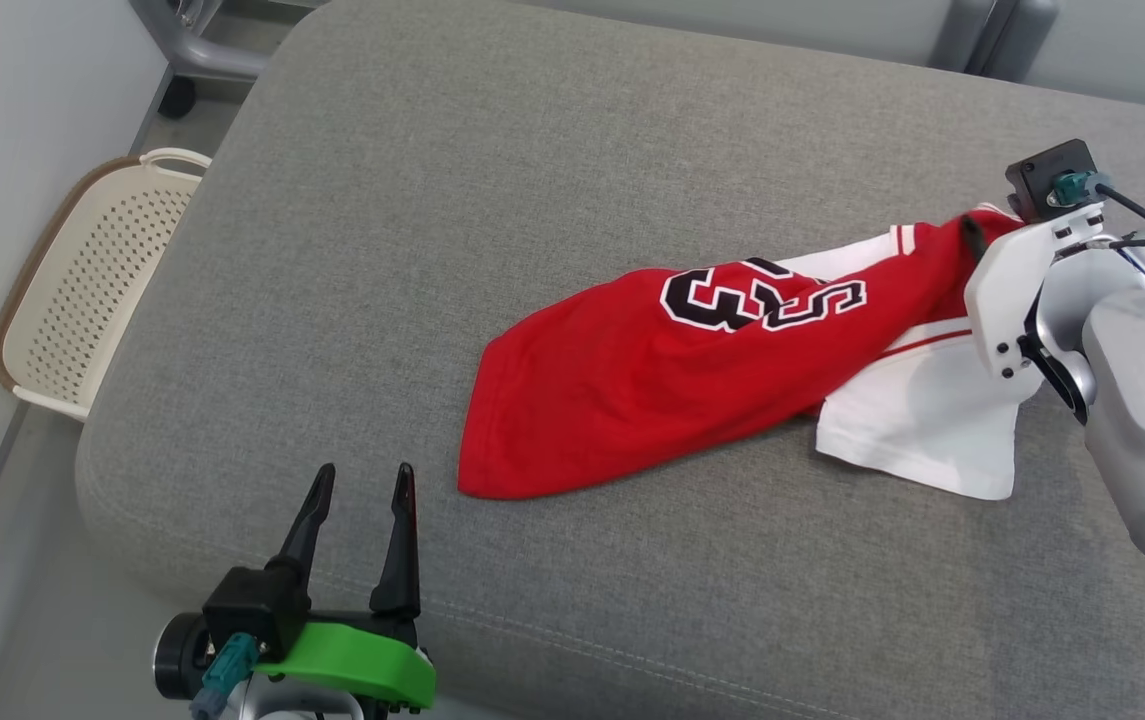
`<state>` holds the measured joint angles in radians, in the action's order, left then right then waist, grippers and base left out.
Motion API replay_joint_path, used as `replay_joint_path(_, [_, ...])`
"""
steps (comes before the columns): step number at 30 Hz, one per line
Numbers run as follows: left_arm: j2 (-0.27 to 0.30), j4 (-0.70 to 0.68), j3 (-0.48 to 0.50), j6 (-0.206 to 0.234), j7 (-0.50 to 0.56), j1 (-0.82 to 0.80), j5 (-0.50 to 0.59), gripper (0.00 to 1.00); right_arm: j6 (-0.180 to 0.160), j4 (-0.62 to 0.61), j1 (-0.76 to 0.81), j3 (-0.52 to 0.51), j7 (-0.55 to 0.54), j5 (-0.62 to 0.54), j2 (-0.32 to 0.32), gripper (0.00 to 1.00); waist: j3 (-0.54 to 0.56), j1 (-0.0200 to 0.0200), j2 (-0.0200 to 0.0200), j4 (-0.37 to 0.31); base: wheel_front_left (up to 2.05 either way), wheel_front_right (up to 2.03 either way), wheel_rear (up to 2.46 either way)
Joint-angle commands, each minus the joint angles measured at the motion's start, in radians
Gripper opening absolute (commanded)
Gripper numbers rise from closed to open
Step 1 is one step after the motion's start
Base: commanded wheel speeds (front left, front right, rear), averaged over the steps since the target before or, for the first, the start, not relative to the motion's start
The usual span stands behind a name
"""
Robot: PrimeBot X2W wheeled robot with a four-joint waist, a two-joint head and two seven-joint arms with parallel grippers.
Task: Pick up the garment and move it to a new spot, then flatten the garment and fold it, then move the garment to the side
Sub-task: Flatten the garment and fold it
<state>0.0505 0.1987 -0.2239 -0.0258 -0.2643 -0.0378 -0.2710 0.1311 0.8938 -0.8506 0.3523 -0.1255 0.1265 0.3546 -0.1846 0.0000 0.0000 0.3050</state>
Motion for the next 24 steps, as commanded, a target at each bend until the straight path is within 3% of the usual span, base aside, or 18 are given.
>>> replay_joint_path(1, [0.001,-0.005,0.0,0.007,0.0,-0.021,-0.005,1.0,-0.001,0.015,-0.013,0.011,0.015,0.013,-0.004,1.0,-0.012,0.0,0.0,0.011,0.0,0.0,0.0])
replay_joint_path(7, [0.001,-0.006,0.016,0.025,0.0,-0.012,-0.011,1.0,-0.001,0.048,-0.006,0.022,0.081,0.072,-0.018,1.0,0.015,0.0,0.0,-0.013,0.0,0.0,0.0])
replay_joint_path(15, [0.004,0.011,0.066,0.037,0.0,0.02,-0.012,1.0,-0.001,0.02,0.083,-0.051,0.189,0.167,-0.058,1.0,0.074,0.0,0.0,-0.089,0.0,0.0,0.0])
replay_joint_path(24, [0.02,0.037,0.118,0.053,0.0,0.049,-0.022,1.0,-0.001,-0.051,0.247,-0.244,0.336,0.206,-0.153,1.0,0.151,0.0,0.0,-0.149,0.0,0.0,0.0])
